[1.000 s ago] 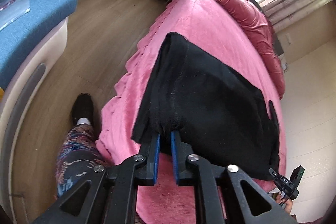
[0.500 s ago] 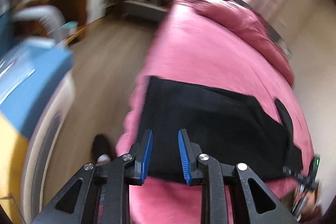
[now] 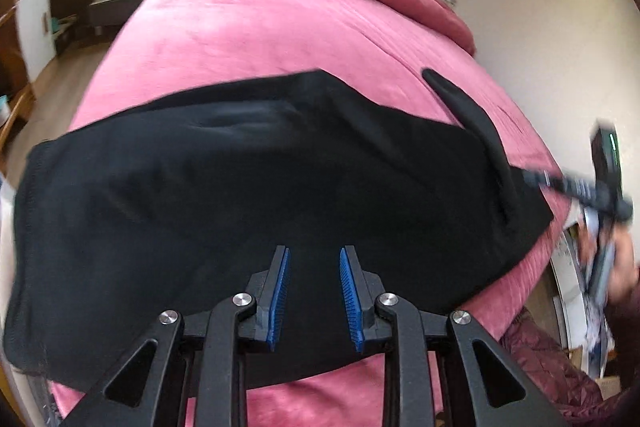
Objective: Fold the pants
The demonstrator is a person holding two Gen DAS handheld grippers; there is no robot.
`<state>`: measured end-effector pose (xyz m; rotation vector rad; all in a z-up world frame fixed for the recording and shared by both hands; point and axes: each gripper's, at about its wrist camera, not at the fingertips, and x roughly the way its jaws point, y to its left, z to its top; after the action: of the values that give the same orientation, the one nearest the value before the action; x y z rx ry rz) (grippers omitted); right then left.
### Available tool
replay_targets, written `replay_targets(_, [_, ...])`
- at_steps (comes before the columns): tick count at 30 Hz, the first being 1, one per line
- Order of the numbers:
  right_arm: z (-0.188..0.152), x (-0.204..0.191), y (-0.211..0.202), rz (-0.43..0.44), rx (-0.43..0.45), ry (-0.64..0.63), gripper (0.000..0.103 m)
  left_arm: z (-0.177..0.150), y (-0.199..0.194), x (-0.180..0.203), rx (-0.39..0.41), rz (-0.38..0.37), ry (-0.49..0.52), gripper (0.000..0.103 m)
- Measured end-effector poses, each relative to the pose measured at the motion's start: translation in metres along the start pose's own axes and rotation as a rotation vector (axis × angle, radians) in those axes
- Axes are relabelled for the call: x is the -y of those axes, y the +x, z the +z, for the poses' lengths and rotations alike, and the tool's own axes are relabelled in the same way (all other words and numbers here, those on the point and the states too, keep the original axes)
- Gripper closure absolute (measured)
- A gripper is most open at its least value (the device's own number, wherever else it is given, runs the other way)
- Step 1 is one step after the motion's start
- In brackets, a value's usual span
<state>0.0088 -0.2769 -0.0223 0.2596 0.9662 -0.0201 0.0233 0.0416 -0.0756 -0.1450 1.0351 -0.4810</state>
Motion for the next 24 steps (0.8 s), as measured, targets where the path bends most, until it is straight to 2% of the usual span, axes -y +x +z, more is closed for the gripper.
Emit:
replay_targets(3, [0.048,-0.004,0.017,-0.047,0.032,-0.011,0.057,-0.002,0.012,0.012,-0.025,-0.014,0.02,0.077])
replay_targets(9, [0.128,-0.017,0.085,-0.104,-0.005,0.027,0.047,-0.009,0.026,0.018,-0.065,-0.012,0.05,0.077])
replay_targets(12, [0.149,-0.021,0.119,-0.164,-0.041,0.01,0.042,-0.009,0.032,0.018,-0.077,-0.008,0.055,0.077])
replay_targets(15, [0.164,-0.022,0.151,-0.241,-0.094,-0.013,0.042,-0.007,0.041,0.02,-0.083,-0.011,0.055,0.076])
replay_targets(17, [0.167,-0.024,0.172,-0.343,-0.146,-0.049,0.042,-0.007,0.043,0.02,-0.085,-0.014,0.053,0.076])
replay_targets(18, [0.167,-0.024,0.179,-0.359,-0.164,-0.062,0.044,-0.005,0.046,0.021,-0.086,-0.015,0.052,0.076])
replay_targets(19, [0.167,-0.025,0.183,-0.358,-0.17,-0.075,0.048,-0.003,0.049,0.021,-0.086,-0.015,0.052,0.076])
replay_targets(20, [0.167,-0.027,0.182,-0.354,-0.161,-0.089,0.067,-0.002,0.049,0.022,-0.083,-0.015,0.053,0.076])
replay_targets(21, [0.166,-0.029,0.178,-0.36,-0.152,-0.111,0.094,-0.002,0.049,0.022,-0.081,-0.016,0.054,0.075])
replay_targets(24, [0.167,-0.025,0.155,-0.321,-0.11,-0.103,0.097,-0.004,0.044,0.02,-0.079,-0.013,0.069,0.075])
